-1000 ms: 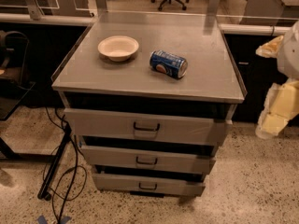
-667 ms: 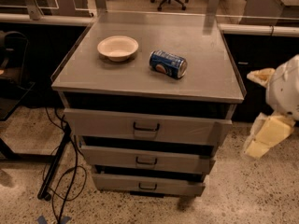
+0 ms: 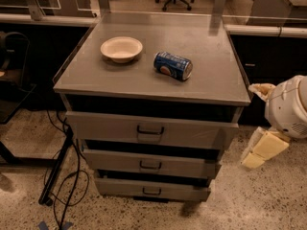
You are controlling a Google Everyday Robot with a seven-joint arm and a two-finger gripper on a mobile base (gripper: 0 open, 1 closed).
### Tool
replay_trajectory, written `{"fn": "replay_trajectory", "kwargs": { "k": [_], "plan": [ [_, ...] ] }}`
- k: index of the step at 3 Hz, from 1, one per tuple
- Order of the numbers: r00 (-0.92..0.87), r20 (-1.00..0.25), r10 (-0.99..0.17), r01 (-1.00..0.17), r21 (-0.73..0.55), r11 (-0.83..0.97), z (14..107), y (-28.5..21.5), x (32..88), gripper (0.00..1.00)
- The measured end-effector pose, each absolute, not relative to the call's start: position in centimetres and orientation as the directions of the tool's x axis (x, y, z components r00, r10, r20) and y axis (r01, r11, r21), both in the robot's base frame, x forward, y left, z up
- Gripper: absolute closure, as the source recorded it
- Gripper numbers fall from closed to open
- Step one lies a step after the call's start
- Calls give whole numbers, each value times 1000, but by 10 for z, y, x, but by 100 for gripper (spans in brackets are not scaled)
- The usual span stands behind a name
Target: Open middle drawer
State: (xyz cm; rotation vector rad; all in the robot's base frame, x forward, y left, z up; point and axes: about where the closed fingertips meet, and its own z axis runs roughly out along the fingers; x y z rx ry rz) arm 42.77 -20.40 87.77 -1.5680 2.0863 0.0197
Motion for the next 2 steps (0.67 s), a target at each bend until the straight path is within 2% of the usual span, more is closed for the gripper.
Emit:
{"fn": "replay_trajectory", "kwargs": {
  "k": [2],
  "plan": [
    [-192, -434, -880, -926, -216, 309, 831, -174, 404, 0]
  ]
}}
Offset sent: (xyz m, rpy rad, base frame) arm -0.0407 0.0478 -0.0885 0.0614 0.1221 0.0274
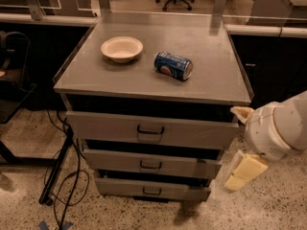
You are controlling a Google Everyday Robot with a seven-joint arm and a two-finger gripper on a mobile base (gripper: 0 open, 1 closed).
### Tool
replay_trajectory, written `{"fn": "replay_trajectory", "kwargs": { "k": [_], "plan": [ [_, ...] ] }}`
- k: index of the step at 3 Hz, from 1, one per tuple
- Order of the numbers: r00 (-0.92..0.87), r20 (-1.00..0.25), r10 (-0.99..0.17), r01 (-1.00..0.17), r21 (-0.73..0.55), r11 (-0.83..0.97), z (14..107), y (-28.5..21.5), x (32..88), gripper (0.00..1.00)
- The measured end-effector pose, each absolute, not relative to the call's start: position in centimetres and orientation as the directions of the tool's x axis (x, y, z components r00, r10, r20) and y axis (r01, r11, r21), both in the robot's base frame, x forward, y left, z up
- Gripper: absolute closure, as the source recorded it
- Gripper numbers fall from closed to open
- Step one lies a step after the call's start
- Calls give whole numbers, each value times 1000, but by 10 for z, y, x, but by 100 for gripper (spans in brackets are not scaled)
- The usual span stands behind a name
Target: Open middle drawer
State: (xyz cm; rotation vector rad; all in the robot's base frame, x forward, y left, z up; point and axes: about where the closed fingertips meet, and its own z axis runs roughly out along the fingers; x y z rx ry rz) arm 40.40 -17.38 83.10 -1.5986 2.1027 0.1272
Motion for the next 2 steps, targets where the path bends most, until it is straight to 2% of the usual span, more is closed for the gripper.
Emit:
{"fn": "replay_trajectory", "kwargs": {
  "k": [1, 2],
  "plan": [
    [-190, -442, -877, -929, -208, 306, 801, -161, 391, 0],
    [-119, -429, -895, -919, -294, 263, 778, -154, 396, 0]
  ]
}}
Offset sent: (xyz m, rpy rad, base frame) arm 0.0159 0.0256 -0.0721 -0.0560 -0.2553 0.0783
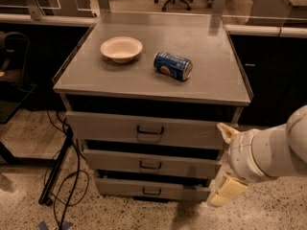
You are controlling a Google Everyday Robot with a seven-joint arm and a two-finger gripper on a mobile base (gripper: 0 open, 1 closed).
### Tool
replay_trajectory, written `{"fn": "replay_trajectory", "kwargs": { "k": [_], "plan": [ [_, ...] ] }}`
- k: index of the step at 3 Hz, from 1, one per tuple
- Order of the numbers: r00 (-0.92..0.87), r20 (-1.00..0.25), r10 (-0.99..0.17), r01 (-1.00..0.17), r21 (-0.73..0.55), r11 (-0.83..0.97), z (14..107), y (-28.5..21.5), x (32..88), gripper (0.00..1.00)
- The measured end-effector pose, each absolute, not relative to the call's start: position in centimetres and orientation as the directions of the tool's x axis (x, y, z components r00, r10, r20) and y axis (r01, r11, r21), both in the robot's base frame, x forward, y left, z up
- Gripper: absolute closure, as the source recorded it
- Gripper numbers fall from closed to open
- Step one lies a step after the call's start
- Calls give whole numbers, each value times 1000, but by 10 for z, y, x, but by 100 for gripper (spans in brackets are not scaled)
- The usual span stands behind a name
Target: Open middle drawer
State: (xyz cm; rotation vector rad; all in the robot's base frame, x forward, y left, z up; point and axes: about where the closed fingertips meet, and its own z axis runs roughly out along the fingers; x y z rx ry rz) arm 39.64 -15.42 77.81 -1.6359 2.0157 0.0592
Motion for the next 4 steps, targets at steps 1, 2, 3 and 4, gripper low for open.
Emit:
{"fn": "replay_trajectory", "kwargs": {
  "k": [1, 2, 3, 4],
  "plan": [
    [-109, -414, -904, -899, -346, 267, 777, -158, 415, 0],
    [-113, -414, -903, -901, -342, 269, 774, -158, 415, 0],
    [-129, -412, -902, -906, -322, 276, 760, -158, 415, 0],
    [-158, -401, -902, -911, -295, 290, 730, -157, 418, 0]
  ]
}}
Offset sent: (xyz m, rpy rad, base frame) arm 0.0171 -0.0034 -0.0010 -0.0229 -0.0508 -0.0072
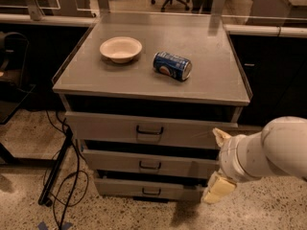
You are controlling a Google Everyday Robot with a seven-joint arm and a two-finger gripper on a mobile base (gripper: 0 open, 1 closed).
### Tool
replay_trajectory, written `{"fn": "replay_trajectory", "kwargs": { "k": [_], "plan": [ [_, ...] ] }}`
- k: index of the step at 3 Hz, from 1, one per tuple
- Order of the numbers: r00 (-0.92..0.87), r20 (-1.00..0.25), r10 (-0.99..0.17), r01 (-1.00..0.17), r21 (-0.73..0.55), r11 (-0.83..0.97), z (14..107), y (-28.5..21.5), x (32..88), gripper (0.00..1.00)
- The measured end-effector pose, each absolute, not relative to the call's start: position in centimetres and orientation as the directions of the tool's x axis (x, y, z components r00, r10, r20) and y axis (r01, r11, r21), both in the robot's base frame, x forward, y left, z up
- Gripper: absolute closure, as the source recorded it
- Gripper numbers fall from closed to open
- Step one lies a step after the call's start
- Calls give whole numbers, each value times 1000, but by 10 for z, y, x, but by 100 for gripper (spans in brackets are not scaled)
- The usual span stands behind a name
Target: Open middle drawer
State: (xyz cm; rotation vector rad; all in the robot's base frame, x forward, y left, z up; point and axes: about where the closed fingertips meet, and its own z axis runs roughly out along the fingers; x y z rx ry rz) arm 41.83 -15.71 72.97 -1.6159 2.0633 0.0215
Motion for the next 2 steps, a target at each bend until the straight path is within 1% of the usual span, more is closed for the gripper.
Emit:
{"fn": "replay_trajectory", "kwargs": {
  "k": [1, 2],
  "plan": [
    [-174, -432, -885, -904, -286, 318, 691, -155, 425, 0],
    [-158, -472, -867, -893, -307, 330, 670, -152, 435, 0]
  ]
}}
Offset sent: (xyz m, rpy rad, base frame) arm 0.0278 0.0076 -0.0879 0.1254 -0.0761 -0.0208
